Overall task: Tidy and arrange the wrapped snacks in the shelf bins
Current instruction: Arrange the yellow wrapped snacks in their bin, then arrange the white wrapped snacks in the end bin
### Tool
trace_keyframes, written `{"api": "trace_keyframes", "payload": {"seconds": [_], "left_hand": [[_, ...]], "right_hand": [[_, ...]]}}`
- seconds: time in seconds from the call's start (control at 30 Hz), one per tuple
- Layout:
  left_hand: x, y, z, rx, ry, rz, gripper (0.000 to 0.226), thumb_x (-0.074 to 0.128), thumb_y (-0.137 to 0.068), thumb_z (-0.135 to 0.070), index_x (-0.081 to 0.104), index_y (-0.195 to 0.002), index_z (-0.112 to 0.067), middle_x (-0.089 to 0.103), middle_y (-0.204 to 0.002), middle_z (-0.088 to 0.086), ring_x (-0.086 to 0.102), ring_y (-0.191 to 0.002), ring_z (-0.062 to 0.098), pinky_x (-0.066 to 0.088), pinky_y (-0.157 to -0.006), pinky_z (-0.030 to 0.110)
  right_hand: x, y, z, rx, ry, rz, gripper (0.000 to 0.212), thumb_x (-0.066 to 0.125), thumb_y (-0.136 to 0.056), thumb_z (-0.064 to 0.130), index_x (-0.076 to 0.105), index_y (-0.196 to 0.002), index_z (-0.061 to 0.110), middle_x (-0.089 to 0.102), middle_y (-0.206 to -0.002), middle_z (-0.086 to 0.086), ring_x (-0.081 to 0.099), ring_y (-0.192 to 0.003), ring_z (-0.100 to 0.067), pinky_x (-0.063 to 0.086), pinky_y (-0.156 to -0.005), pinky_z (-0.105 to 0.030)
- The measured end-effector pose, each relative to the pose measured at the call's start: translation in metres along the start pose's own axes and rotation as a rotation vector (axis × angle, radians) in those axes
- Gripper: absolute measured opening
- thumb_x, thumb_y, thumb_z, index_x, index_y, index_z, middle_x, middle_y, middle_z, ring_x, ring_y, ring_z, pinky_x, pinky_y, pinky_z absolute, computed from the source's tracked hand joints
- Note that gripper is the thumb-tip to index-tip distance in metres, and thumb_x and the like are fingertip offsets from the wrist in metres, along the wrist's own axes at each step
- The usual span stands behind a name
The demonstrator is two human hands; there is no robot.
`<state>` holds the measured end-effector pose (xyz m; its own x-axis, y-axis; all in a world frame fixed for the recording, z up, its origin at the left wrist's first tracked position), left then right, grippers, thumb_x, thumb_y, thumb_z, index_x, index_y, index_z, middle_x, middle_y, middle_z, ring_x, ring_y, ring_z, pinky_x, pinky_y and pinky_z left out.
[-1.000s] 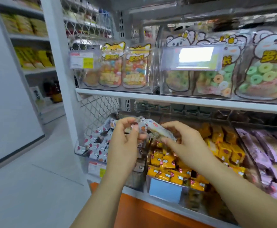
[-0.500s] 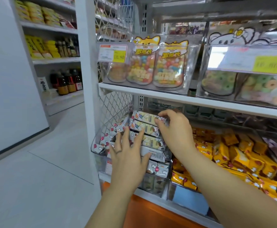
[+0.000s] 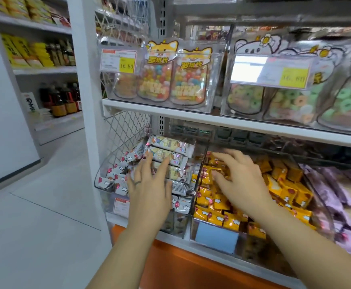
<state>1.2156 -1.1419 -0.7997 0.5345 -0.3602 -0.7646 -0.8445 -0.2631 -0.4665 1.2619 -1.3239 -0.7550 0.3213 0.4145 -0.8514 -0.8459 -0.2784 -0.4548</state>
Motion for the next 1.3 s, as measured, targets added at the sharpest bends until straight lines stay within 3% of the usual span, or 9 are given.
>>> {"api": "trace_keyframes", "payload": {"seconds": [0.13,0.27,0.4,0.5,0.57,0.7,0.97,1.07,1.3], "left_hand": [[0.004,0.005,-0.02,0.13,0.102,-0.132,0.04,0.06,-0.086,-0.007,0.061,-0.123,-0.023,0.043,-0.141,0.005,0.035,-0.128,0.028,0.035,-0.104,0.057],[0.015,0.007,-0.05,0.273,0.167,-0.056,0.033,0.057,-0.087,-0.004,0.066,-0.113,-0.023,0.054,-0.126,-0.003,0.049,-0.116,0.022,0.045,-0.094,0.041],[0.025,0.0,-0.084,0.379,0.233,-0.004,0.027,0.053,-0.092,-0.007,0.067,-0.11,-0.021,0.061,-0.113,-0.005,0.06,-0.096,0.016,0.052,-0.078,0.035],[0.034,-0.016,-0.109,0.393,0.297,0.012,0.027,0.049,-0.095,-0.013,0.064,-0.115,-0.022,0.06,-0.116,-0.007,0.057,-0.101,0.011,0.045,-0.086,0.025],[0.049,-0.027,-0.125,0.385,0.303,0.132,0.033,0.049,-0.096,-0.021,0.055,-0.128,-0.025,0.053,-0.126,-0.005,0.052,-0.113,0.012,0.038,-0.092,0.021],[0.086,-0.042,-0.152,0.34,0.135,0.537,0.065,0.055,-0.093,-0.032,0.021,-0.147,-0.037,0.027,-0.15,0.006,0.031,-0.137,0.027,0.035,-0.109,0.039],[0.103,-0.055,-0.174,0.393,0.042,0.713,0.099,0.063,-0.084,-0.011,-0.005,-0.145,-0.05,0.002,-0.158,0.005,0.028,-0.139,0.033,0.038,-0.108,0.039],[0.107,-0.061,-0.182,0.465,-0.031,0.715,0.1,0.064,-0.081,-0.008,0.001,-0.145,-0.051,-0.008,-0.158,0.001,0.026,-0.139,0.036,0.04,-0.106,0.038],[0.112,-0.07,-0.175,0.453,0.017,0.693,0.087,0.072,-0.076,-0.01,0.026,-0.144,-0.038,0.025,-0.149,0.002,0.043,-0.126,0.027,0.047,-0.095,0.03]], "right_hand": [[-0.022,0.005,-0.063,0.244,0.167,-0.015,0.049,0.057,-0.088,0.041,0.048,-0.134,0.028,0.052,-0.129,-0.011,0.042,-0.121,-0.033,0.036,-0.1,-0.042],[-0.022,0.004,-0.104,0.315,0.116,0.027,0.056,0.065,-0.079,0.044,0.05,-0.131,0.029,0.052,-0.129,-0.014,0.042,-0.122,-0.037,0.038,-0.099,-0.042],[-0.016,0.002,-0.116,0.322,0.097,0.081,0.061,0.065,-0.074,0.055,0.049,-0.128,0.03,0.05,-0.126,-0.014,0.041,-0.121,-0.038,0.038,-0.098,-0.039],[-0.018,0.002,-0.125,0.357,0.093,0.157,0.067,0.062,-0.07,0.066,0.047,-0.128,0.035,0.053,-0.126,-0.013,0.042,-0.121,-0.038,0.041,-0.096,-0.04],[-0.021,0.003,-0.128,0.349,0.071,0.181,0.068,0.061,-0.07,0.068,0.048,-0.127,0.035,0.054,-0.128,-0.011,0.043,-0.122,-0.035,0.042,-0.097,-0.039],[-0.037,0.007,-0.129,0.189,0.035,0.248,0.068,0.063,-0.074,0.062,0.045,-0.133,0.032,0.054,-0.132,0.001,0.048,-0.122,-0.025,0.042,-0.098,-0.035],[-0.052,0.025,-0.153,0.054,0.222,0.321,0.09,0.069,-0.068,0.06,0.022,-0.141,0.041,0.038,-0.142,0.003,0.038,-0.126,-0.024,0.033,-0.102,-0.034],[-0.054,0.024,-0.153,0.03,0.217,0.311,0.09,0.07,-0.069,0.058,0.019,-0.142,0.042,0.035,-0.144,0.004,0.039,-0.125,-0.022,0.032,-0.102,-0.033],[-0.049,0.025,-0.15,-0.023,0.291,0.351,0.097,0.074,-0.07,0.044,0.011,-0.144,0.043,0.027,-0.15,0.006,0.034,-0.131,-0.026,0.024,-0.11,-0.039]]}}
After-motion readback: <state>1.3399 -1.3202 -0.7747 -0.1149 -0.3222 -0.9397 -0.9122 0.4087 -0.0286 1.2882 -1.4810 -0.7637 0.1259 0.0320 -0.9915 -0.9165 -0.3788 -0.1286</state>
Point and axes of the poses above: each hand's wrist, its own y-axis away from the middle knuckle, its own x-axis out of the palm, z = x × y, the point moved 2 cm from there along -y, towards the middle knuckle
